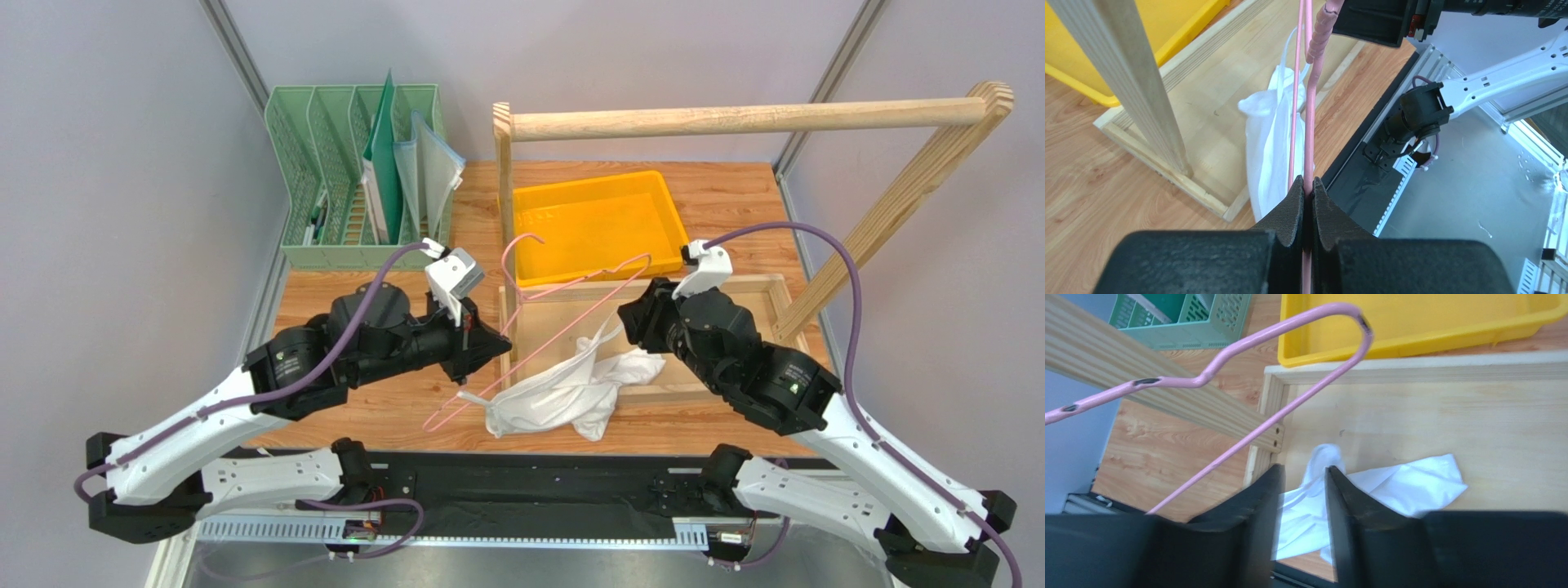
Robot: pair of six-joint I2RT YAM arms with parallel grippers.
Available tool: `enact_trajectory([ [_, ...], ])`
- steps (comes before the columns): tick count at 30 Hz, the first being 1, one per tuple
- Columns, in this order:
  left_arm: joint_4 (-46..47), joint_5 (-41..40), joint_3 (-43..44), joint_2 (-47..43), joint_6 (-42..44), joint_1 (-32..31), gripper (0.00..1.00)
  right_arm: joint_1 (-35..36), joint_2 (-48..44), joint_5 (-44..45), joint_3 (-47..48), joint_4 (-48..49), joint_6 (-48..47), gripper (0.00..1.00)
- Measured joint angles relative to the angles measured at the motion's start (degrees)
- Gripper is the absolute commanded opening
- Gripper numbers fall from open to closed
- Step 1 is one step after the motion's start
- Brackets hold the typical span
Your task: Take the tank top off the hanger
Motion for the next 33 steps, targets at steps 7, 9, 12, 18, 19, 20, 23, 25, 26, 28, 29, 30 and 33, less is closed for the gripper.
enact_trajectory([
  [7, 2.4, 0.81, 1.6, 4.76, 0.02, 0.0, 0.0, 0.0, -1.57, -6.62, 3.54, -3.1, 0.04, 0.65],
  [9, 2.84, 0.83, 1.6, 5.42, 0.02, 0.0, 0.0, 0.0, -3.82, -9.27, 3.54, -2.08, 1.14, 0.65],
  [12, 3.67, 0.83, 1.6, 6.05, 0.0, 0.0, 0.0, 0.0, -6.12, -15.26, 2.05, 4.59, 3.52, 0.65],
  [18, 4.85, 1.18, 1.6, 7.1, -0.13, 0.0, 0.0, 0.28, 0.39, -26.95, -0.66, 20.65, 8.33, 0.65],
  [19, 4.96, 1.22, 1.6, 7.3, -0.13, 0.0, 0.0, 0.59, 1.99, -27.78, -0.66, 22.12, 8.81, 0.65],
  [20, 4.96, 1.22, 1.6, 7.41, -0.17, 0.0, 0.0, 1.18, 3.72, -28.48, -0.66, 23.61, 9.18, 0.64],
  [23, 4.96, 1.2, 1.6, 7.41, -0.2, 0.0, 0.0, 3.08, 6.73, -29.07, -0.66, 26.29, 10.21, 0.56],
  [25, 4.98, 1.25, 1.6, 7.34, -0.22, 0.0, 0.0, 3.82, 7.1, -29.0, -0.66, 27.3, 10.64, 0.49],
  [26, 5.01, 1.27, 1.6, 7.32, -0.22, 0.0, 0.0, 4.09, 7.1, -28.89, -0.66, 28.09, 11.04, 0.4],
  [28, 5.05, 1.29, 1.6, 7.3, -0.22, 0.0, 0.0, 4.15, 7.08, -28.3, -0.68, 29.22, 11.74, 0.31],
  [29, 5.11, 1.33, 1.6, 7.28, -0.22, 0.0, 0.0, 4.15, 7.04, -27.76, -0.83, 29.99, 12.46, 0.25],
  [30, 5.16, 1.4, 1.6, 7.26, -0.22, 0.0, 0.0, 4.15, 6.99, -27.19, -1.03, 30.58, 13.03, 0.22],
  [33, 5.25, 1.38, 1.6, 7.26, -0.26, 0.02, 0.0, 4.26, 6.69, -26.27, -2.05, 32.41, 14.75, 0.06],
])
